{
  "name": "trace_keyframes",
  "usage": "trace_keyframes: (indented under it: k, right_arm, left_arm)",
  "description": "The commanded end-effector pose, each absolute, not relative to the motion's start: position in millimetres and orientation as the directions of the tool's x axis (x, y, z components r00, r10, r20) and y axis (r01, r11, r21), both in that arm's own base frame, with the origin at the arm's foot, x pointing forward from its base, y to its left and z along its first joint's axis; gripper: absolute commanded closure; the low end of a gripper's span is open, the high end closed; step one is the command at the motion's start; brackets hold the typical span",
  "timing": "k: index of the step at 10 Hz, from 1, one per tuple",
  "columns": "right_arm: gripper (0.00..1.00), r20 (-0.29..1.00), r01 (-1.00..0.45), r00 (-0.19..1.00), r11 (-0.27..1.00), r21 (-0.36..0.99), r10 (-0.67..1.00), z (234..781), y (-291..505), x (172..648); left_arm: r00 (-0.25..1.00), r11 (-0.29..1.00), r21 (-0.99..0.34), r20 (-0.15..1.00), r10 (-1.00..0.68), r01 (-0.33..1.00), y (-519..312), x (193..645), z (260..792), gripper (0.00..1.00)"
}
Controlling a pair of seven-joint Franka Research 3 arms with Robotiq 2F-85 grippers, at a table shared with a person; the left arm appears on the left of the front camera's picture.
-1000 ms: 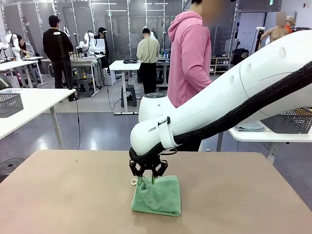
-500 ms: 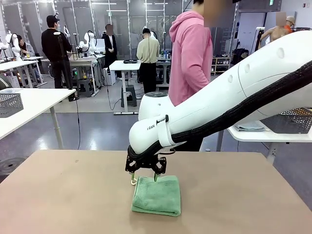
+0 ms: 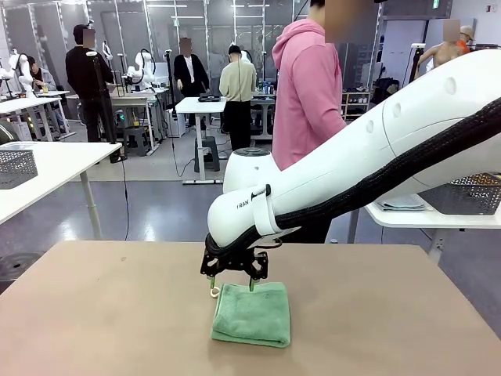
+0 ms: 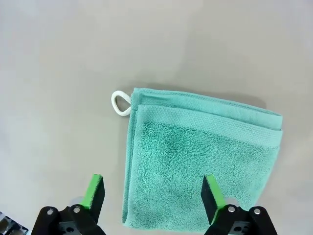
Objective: Fold the towels and place them in the basket.
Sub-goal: When a person lays out a Towel with hook on the table, fold it in half twice, then place the folded Towel with hook on the right side of the table.
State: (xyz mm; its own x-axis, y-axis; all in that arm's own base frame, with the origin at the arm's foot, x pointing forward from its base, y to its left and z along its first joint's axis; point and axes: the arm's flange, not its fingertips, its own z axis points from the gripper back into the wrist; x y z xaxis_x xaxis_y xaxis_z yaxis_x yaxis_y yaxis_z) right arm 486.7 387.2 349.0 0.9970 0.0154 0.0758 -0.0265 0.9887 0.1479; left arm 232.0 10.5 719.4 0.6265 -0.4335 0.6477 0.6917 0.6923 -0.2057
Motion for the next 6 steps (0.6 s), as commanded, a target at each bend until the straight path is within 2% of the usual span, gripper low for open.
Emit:
trace_keyframes:
  k: [1,6]
  right_arm:
    - [0.0,0.079,-0.029,0.997,0.989,0.148,0.017,349.8,387.6,486.8]
    - [0.0,0.079,-0.029,0.997,0.989,0.148,0.017,349.8,387.6,486.8]
  left_arm:
    - [0.61,0.673,-0.203,0.655,-0.447,0.711,9.3,231.5,720.2,0.0]
    - [0.61,0.673,-0.203,0.655,-0.447,0.711,9.3,231.5,720.2,0.0]
